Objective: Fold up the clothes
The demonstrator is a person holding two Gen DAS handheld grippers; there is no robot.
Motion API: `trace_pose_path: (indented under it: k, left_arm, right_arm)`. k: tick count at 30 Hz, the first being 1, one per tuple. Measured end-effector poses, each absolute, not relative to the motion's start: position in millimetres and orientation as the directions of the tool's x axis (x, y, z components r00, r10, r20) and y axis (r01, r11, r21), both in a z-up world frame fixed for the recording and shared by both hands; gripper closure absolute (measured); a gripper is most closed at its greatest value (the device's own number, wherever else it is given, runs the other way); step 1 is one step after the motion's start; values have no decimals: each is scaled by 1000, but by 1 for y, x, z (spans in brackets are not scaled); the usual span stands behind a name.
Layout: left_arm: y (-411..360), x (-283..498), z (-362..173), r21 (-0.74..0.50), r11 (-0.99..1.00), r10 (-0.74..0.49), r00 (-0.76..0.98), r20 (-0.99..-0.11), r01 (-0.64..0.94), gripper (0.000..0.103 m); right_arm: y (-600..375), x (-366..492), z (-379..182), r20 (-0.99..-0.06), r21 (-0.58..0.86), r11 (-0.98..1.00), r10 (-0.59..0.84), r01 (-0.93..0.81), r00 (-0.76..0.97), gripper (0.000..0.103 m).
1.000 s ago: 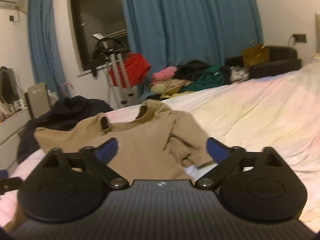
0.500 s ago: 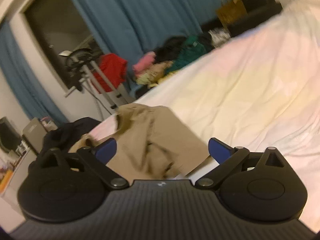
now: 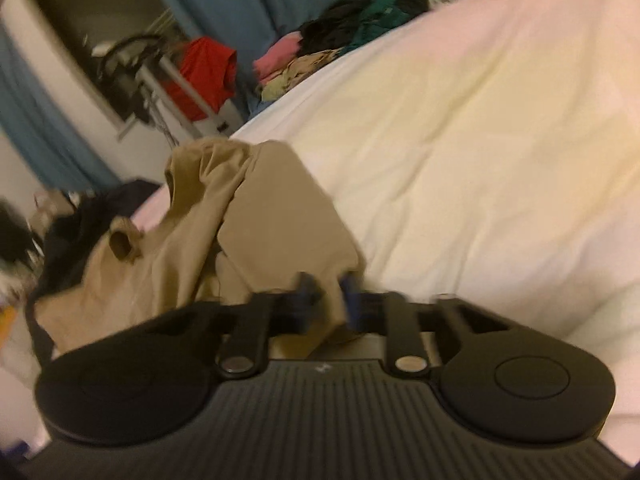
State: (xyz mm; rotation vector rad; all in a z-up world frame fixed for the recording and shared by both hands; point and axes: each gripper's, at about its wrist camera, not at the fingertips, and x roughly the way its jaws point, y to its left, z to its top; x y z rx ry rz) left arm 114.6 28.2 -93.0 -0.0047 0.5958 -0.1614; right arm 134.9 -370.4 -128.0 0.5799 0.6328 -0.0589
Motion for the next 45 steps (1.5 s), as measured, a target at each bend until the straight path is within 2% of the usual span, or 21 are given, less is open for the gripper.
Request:
trace_pose_path:
  k: [8, 12, 18, 22, 23, 24, 25, 26, 27, 30, 34, 40, 45]
  left_arm:
    - [30, 120, -94, -59, 989, -146, 825, -546, 135, 0]
    - [32, 128, -97, -66, 992, -125, 826, -550, 106, 0]
    - [35, 144, -103, -69, 993, -119, 833, -541, 96, 0]
    - [37, 154, -105, -83, 991, -130, 834, -536, 101, 0]
    - [38, 155, -105, -82, 991, -131, 837, -531, 103, 0]
    - [39, 155, -105, -79, 992, -129, 840, -526, 103, 1]
    - [39, 155, -105, -79, 992, -129, 843, -522, 103, 1]
    - [40, 153, -104, -81, 991, -129, 846, -517, 102, 1]
    - [42, 152, -103, -83, 991, -129, 849, -512, 101, 1]
    - [45, 142, -98, -92, 990, -139, 857, -496, 107, 1]
    - [49, 123, -91, -104, 988, -148, 853, -501, 110, 0]
    - [53, 110, -89, -143, 985, -159, 836, -525, 97, 0]
    - [50, 116, -94, -68, 997, -59, 873, -484, 30, 1]
  right_arm:
    - [-402, 168, -58, -460, 402, 866, -90, 297, 884, 97]
    - [-427, 210, -38, -460, 312, 880, -188, 357, 867, 97]
    - [-458, 252, -51, -484, 237, 861, -297, 450, 823, 95]
    - [-470, 237, -69, -500, 346, 813, -263, 469, 825, 93]
    - [-469, 230, -71, -504, 371, 801, -251, 469, 827, 87]
    - [-466, 220, -71, -502, 389, 797, -238, 463, 831, 63]
    - [-462, 209, -70, -493, 411, 791, -225, 453, 841, 44]
    - [-455, 196, -70, -468, 441, 785, -213, 436, 857, 9]
    - [-448, 182, -70, -445, 473, 775, -200, 419, 873, 2]
    - [-429, 144, -80, -418, 604, 708, -110, 366, 902, 0]
    - [-411, 111, -108, -436, 744, 565, 7, 357, 900, 0]
    - [-390, 109, -137, -433, 818, 471, 124, 331, 893, 0]
    - [-381, 127, -154, -423, 837, 446, 161, 317, 892, 1]
